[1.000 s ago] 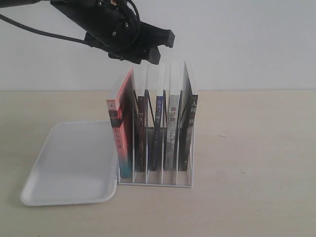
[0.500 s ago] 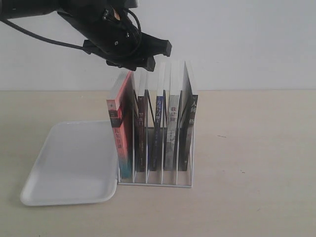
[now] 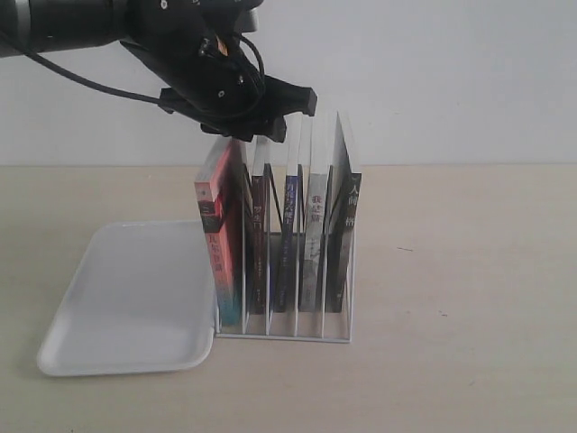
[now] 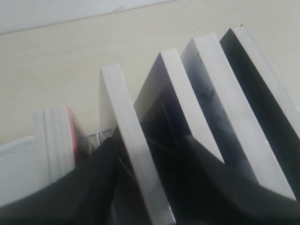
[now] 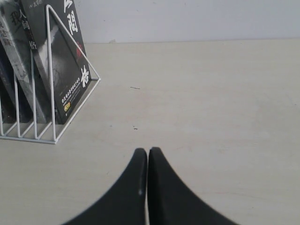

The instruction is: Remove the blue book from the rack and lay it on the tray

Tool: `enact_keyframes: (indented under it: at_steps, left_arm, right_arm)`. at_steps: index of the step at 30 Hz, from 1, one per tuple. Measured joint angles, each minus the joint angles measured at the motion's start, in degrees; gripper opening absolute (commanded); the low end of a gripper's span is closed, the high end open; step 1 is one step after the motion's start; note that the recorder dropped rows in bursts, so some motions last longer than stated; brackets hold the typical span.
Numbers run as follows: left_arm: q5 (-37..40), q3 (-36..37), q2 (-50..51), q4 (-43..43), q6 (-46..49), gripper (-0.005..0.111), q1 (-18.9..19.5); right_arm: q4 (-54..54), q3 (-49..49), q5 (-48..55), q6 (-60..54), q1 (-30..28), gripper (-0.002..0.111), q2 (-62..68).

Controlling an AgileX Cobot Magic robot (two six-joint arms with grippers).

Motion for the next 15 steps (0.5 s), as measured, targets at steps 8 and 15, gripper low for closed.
enact_keyframes:
  at_steps: [8,15]
  left_arm:
    - [-0.2,0.0,0.9,0.0,-0.2,0.034,0.0]
    - [-0.2,0.0,1.5,0.1,-0.3,0.032,0.0]
  right_arm:
    - [0.0,0.0,0.0,0.0,0.0,0.0,0.0]
    - [0.0,0.0,0.0,0.0,0.0,0.0,0.0]
